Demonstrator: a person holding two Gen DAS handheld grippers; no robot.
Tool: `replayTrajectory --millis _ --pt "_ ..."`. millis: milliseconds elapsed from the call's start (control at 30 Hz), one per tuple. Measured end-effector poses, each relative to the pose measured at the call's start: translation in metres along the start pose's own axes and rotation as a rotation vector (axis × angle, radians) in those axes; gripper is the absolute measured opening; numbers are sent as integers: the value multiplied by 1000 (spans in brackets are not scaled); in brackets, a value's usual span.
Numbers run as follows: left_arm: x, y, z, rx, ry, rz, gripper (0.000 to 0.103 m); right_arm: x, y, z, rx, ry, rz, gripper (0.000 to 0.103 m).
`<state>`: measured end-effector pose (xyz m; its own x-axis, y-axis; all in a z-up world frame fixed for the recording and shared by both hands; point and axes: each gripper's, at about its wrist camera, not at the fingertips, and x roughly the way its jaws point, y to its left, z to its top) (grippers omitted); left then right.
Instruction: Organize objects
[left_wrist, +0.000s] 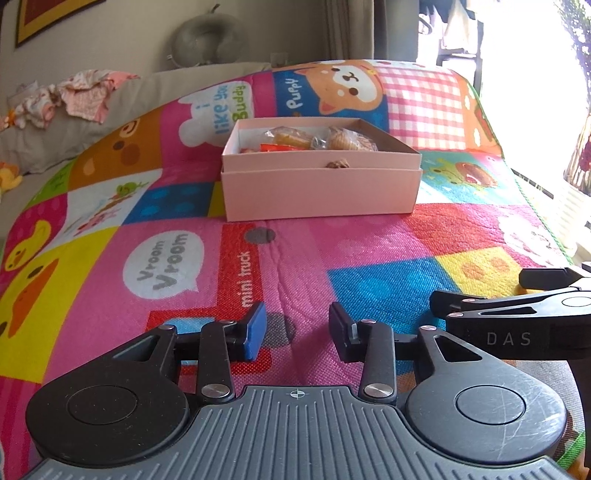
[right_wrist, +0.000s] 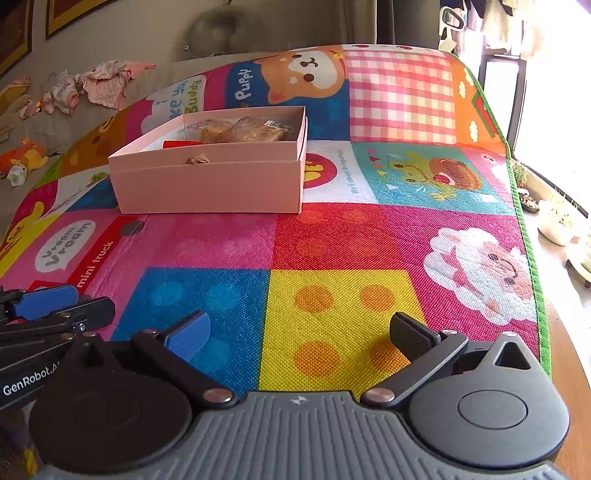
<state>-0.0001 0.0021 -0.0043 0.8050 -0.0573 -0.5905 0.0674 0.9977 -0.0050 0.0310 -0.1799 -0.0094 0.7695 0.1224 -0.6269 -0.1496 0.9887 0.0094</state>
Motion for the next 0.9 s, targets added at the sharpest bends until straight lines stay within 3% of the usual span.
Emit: replayTrajectory --millis 900 --pt "1 0 2 -12 -1 2 43 -1 1 0 0 0 0 103"
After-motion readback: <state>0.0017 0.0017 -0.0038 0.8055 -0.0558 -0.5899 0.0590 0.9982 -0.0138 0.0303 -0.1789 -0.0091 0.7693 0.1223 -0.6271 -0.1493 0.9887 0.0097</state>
